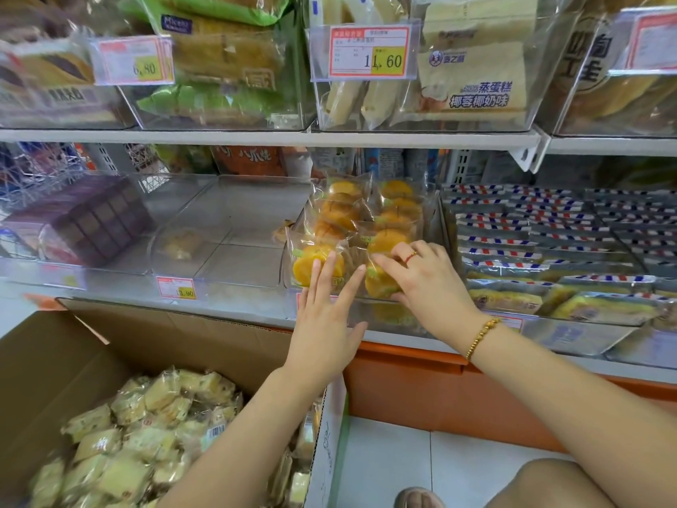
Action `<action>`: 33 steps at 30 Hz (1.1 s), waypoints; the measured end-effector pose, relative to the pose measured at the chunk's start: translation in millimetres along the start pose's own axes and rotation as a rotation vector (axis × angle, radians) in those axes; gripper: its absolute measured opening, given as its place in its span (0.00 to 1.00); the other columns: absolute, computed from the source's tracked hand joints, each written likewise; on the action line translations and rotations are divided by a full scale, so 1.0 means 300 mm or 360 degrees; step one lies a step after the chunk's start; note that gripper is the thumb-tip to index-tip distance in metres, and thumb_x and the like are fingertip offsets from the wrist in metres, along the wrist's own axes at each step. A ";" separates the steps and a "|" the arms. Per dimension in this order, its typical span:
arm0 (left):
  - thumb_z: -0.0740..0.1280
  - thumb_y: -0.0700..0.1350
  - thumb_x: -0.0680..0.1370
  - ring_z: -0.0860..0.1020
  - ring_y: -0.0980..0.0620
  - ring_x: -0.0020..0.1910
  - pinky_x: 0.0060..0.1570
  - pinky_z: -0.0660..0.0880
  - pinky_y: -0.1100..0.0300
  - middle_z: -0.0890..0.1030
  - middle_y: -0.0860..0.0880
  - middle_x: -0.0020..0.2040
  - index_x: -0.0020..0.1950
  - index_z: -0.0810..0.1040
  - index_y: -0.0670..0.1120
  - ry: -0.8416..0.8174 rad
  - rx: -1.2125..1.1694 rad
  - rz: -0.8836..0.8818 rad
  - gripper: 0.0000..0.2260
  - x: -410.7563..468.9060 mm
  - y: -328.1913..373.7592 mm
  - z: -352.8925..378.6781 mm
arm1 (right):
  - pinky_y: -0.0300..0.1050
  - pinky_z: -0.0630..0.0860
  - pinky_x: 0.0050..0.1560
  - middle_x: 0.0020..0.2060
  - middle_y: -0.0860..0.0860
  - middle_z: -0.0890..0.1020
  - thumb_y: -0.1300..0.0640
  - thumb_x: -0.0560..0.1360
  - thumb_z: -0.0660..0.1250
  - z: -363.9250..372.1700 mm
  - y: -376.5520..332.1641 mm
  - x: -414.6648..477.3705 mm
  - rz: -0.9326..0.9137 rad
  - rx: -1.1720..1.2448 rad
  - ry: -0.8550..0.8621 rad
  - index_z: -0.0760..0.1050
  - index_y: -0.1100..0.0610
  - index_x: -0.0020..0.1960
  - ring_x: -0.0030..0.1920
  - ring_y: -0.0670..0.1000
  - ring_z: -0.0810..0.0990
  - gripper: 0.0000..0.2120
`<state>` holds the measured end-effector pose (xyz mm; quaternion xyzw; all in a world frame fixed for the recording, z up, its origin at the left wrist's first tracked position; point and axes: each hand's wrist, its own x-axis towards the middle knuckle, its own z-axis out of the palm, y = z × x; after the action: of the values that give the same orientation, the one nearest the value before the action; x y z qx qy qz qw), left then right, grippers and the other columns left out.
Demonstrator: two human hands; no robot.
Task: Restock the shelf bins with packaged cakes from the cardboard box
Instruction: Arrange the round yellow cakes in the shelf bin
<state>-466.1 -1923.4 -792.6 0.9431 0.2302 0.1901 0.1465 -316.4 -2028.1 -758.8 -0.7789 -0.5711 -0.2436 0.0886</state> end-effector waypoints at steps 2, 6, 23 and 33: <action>0.66 0.52 0.78 0.36 0.50 0.77 0.75 0.54 0.45 0.33 0.56 0.77 0.76 0.43 0.64 0.0031 -0.0108 -0.0023 0.37 -0.013 -0.003 -0.015 | 0.60 0.72 0.59 0.51 0.55 0.78 0.54 0.61 0.81 -0.002 -0.007 -0.023 0.0045 0.0004 0.0028 0.74 0.55 0.66 0.53 0.58 0.77 0.35; 0.67 0.52 0.78 0.40 0.50 0.78 0.73 0.60 0.46 0.34 0.58 0.76 0.76 0.39 0.63 0.0124 -0.0237 -0.0051 0.40 -0.034 -0.020 -0.034 | 0.66 0.61 0.68 0.60 0.57 0.76 0.49 0.65 0.78 -0.012 -0.009 -0.058 0.0125 0.0051 0.0045 0.69 0.55 0.70 0.67 0.60 0.71 0.37; 0.66 0.53 0.77 0.75 0.56 0.34 0.36 0.75 0.58 0.78 0.53 0.34 0.40 0.72 0.51 -0.0536 0.0035 -0.0488 0.09 -0.320 -0.528 -0.175 | 0.52 0.75 0.33 0.46 0.54 0.74 0.74 0.64 0.67 -0.001 -0.337 -0.038 -0.0693 0.0695 -0.0345 0.76 0.58 0.49 0.41 0.55 0.73 0.18; 0.67 0.52 0.77 0.76 0.48 0.58 0.56 0.74 0.54 0.75 0.47 0.63 0.65 0.73 0.53 -0.1259 0.0193 -0.0791 0.17 -0.505 -0.934 0.014 | 0.44 0.73 0.47 0.56 0.52 0.79 0.66 0.71 0.68 0.482 -0.723 0.195 -0.0929 0.0097 -0.1845 0.75 0.56 0.60 0.55 0.54 0.77 0.18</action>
<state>-694.8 -1759.9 -942.3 0.8663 0.3863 -0.2384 0.2087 -465.0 -1846.3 -886.3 -0.5939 -0.7212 0.2184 -0.2818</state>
